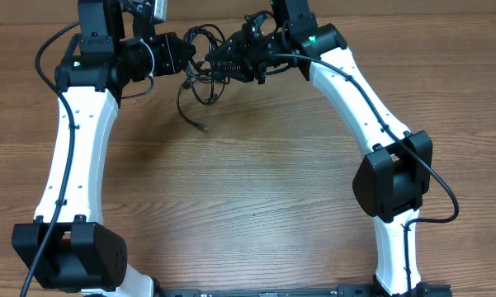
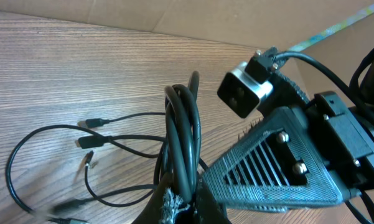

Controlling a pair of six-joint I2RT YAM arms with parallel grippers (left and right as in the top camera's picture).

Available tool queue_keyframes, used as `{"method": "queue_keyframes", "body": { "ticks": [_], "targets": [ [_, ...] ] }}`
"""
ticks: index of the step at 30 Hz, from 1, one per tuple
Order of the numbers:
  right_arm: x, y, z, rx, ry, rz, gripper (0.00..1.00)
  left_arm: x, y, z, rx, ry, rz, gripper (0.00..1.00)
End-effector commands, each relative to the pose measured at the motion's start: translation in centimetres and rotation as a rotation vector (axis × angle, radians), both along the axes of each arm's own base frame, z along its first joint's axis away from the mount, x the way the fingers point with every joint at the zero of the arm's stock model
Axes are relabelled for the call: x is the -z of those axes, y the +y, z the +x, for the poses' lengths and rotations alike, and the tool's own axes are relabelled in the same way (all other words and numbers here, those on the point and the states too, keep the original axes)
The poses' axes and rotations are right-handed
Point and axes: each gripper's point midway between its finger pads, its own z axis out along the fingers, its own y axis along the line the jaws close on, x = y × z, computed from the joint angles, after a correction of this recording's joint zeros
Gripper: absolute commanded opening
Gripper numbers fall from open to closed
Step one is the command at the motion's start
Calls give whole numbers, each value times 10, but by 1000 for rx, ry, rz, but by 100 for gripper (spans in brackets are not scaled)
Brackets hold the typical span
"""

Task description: Untangle cables

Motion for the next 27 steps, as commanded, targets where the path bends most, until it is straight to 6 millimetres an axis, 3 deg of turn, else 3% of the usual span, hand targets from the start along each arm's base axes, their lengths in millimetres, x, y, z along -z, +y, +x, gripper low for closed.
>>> {"method": "queue_keyframes", "body": {
  "ticks": [1, 5, 9, 12, 14, 17, 20, 21, 23, 27],
  "targets": [
    [2, 12, -13, -35, 0, -9, 30, -3, -3, 1, 15, -24, 17, 4],
    [13, 17, -12, -1, -14, -70, 26, -3, -3, 1, 15, -23, 16, 4],
    [20, 13, 3, 70, -62, -127, 21, -2, -3, 1, 15, -23, 16, 4],
    [15, 15, 9, 64, -133, -117, 4, -2, -3, 1, 15, -23, 17, 4],
    [10, 15, 11, 57, -176, -112, 4, -2, -3, 1, 15, -22, 17, 7],
    [-14, 3, 19, 94, -298, -137, 4, 1, -1, -1, 9, -5, 23, 27],
    [-44, -17, 19, 133, -411, -182, 4, 9, 5, -2, -23, 26, 55, 38],
    [-65, -30, 13, 143, -494, -219, 4, 15, 10, -4, -44, 52, 78, 42],
    [-85, -42, 1, 125, -592, -258, 4, 20, 13, -6, -60, 74, 96, 51],
    [-106, -57, -30, 12, -774, -347, 4, 24, 15, -11, -61, 99, 105, 59]
  ]
}}
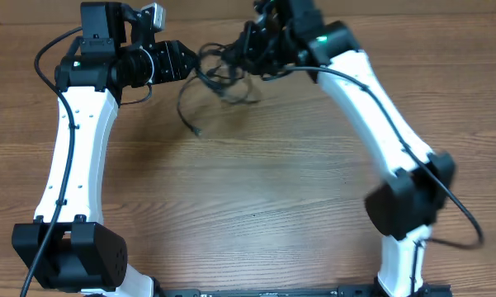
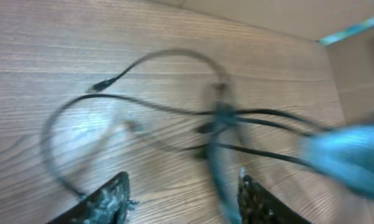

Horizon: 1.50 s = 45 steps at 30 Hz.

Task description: Untangle cables

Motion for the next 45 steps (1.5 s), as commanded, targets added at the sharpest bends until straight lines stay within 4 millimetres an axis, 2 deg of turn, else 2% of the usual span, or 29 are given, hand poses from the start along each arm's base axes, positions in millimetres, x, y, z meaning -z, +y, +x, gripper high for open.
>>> {"method": "queue_keyframes", "body": {
  "ticks": [1, 6, 9, 13, 16, 18, 20, 24, 28, 32, 34, 38, 42, 45],
  "targets": [
    [-67, -21, -36, -133, -345, -125, 4, 1, 2, 0, 2, -8, 39, 62],
    [-55, -20, -64, -316, -458, -264, 4, -2, -5, -2, 45, -22, 16, 71],
    [-45, -29, -61, -288, -457, -362, 4, -10, -16, -6, 116, -52, -31, 75],
    [-43, -32, -60, -279, -451, -378, 4, -36, -31, -14, 273, -150, -168, 86],
    [-44, -32, -59, -275, -450, -375, 4, -55, -33, -25, 368, -195, -279, 85],
    [-44, -32, -59, -271, -447, -374, 4, -59, -34, -34, 405, -189, -330, 83],
    [-44, -32, -59, -258, -437, -366, 4, -51, -33, -39, 394, -147, -320, 80],
    [-49, -30, -54, -218, -426, -340, 4, -9, -30, -47, 313, 21, -174, 73],
    [-58, -29, -53, -187, -411, -294, 4, 22, -42, -50, 318, 85, -94, 72],
    [-78, -27, -63, -221, -424, -223, 3, 42, -53, -40, 323, 102, -62, 73],
    [-91, -30, -71, -219, -444, -213, 4, 59, -57, -25, 268, 161, -104, 73],
    [-97, -33, -77, -218, -451, -211, 4, 67, -73, -11, 273, 185, -225, 73],
    [-94, -35, -79, -220, -437, -217, 4, 61, -91, 0, 333, 179, -391, 75],
    [-93, -35, -79, -219, -432, -221, 4, 55, -102, 0, 414, 161, -497, 75]
  ]
}}
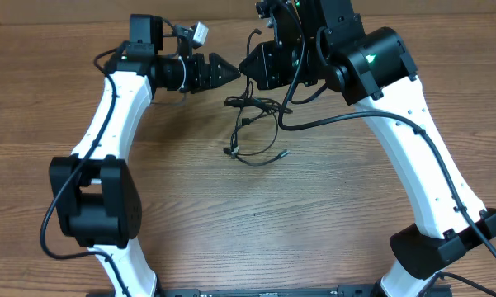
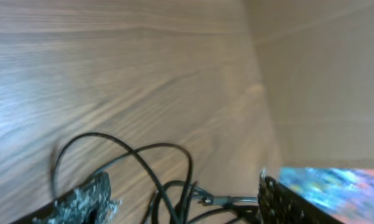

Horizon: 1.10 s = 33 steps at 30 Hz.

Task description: Untangle cables

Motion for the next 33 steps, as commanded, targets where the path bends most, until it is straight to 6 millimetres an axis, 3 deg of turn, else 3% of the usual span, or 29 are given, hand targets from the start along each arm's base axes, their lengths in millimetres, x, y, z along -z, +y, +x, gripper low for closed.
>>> {"method": "queue_keyframes", "body": {
  "ticks": [1, 7, 12, 15, 18, 26, 33],
  "targets": [
    [-32, -5, -8, -1, -67, 42, 4, -16, -20, -14, 105, 59, -187, 75],
    [-31, -7, -6, 11, -69, 31, 4, -17, -21, -31, 180, 44, -215, 67],
    [-29, -9, -5, 22, -67, 21, 4, 22, -7, -46, 135, 145, -23, 61],
    [-29, -9, -5, 23, -67, 21, 4, 32, -2, -53, 142, 159, 34, 63],
    [-29, -9, -5, 23, -67, 21, 4, 32, -3, -55, 178, 113, 44, 71],
    [-28, -9, -6, 23, -62, 19, 4, 31, -5, -59, 300, -74, 64, 79],
    [-28, -10, -6, 25, -61, 16, 4, 11, 3, -64, 345, -172, -47, 82]
  ]
}}
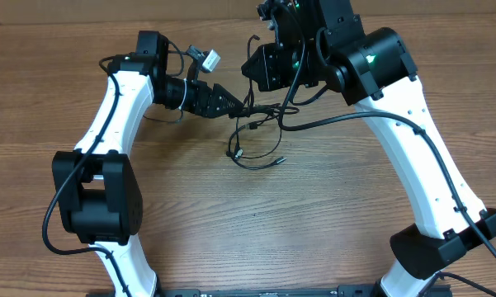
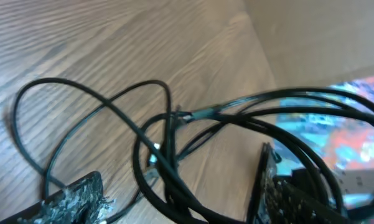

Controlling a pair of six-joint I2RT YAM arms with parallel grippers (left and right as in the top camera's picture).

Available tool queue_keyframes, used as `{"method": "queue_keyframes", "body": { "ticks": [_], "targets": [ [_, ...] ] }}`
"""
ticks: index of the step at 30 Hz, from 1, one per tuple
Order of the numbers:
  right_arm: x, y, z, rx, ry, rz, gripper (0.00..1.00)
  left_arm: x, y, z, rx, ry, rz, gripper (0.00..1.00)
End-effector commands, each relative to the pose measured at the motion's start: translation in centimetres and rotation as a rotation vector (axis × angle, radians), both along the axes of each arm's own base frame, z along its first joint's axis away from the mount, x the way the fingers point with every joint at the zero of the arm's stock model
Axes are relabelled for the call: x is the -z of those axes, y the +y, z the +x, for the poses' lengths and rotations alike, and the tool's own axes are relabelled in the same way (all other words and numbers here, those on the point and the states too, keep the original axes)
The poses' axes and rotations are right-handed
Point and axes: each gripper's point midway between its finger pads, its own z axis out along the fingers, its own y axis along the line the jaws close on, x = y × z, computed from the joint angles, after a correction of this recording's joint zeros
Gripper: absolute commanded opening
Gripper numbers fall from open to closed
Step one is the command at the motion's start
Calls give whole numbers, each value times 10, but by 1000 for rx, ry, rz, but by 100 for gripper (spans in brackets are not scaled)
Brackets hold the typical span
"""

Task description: Untangle cables

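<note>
A tangle of thin black cables [image 1: 256,136] hangs from my right gripper [image 1: 261,69], which is raised over the far middle of the table and looks shut on the upper strands. The loose ends and plugs trail on the wood below. My left gripper [image 1: 231,106] reaches in from the left at the height of the bundle. In the left wrist view the left gripper [image 2: 174,196] is open wide, and several cable strands [image 2: 174,155] cross between its fingers [image 2: 74,199] without being pinched.
The wooden table [image 1: 231,214] stretches toward the near edge. A cardboard wall [image 2: 311,37] stands behind the work area. The right arm's own thick black lead [image 1: 330,120] loops close to the tangle.
My left gripper has moved down and to the right, from beside the right gripper to the hanging bundle, and strands now lie between its open fingers. The right arm has kept still.
Both grippers first met at the tangle at the far side, the left shut on a bunch of cable. Then the left was open and off it while the right had the tangle. Later the right held it raised over the middle; now the left straddles the strands.
</note>
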Motion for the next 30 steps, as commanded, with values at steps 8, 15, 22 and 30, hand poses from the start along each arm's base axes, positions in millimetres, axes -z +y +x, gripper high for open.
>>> {"method": "queue_keyframes", "body": {
  "ticks": [8, 15, 22, 30],
  "targets": [
    [-32, -6, -5, 12, -71, 37, 4, -1, -1, -42, 212, -123, -32, 82],
    [-31, -6, -6, 12, -69, 35, 4, -10, 1, -39, 265, -280, -75, 83],
    [-28, -15, -3, 34, -47, 28, 4, -49, 18, -48, 295, -435, -112, 81],
    [-28, -17, -2, 51, -33, 37, 4, -55, -2, -49, 350, -523, -125, 85]
  ]
}}
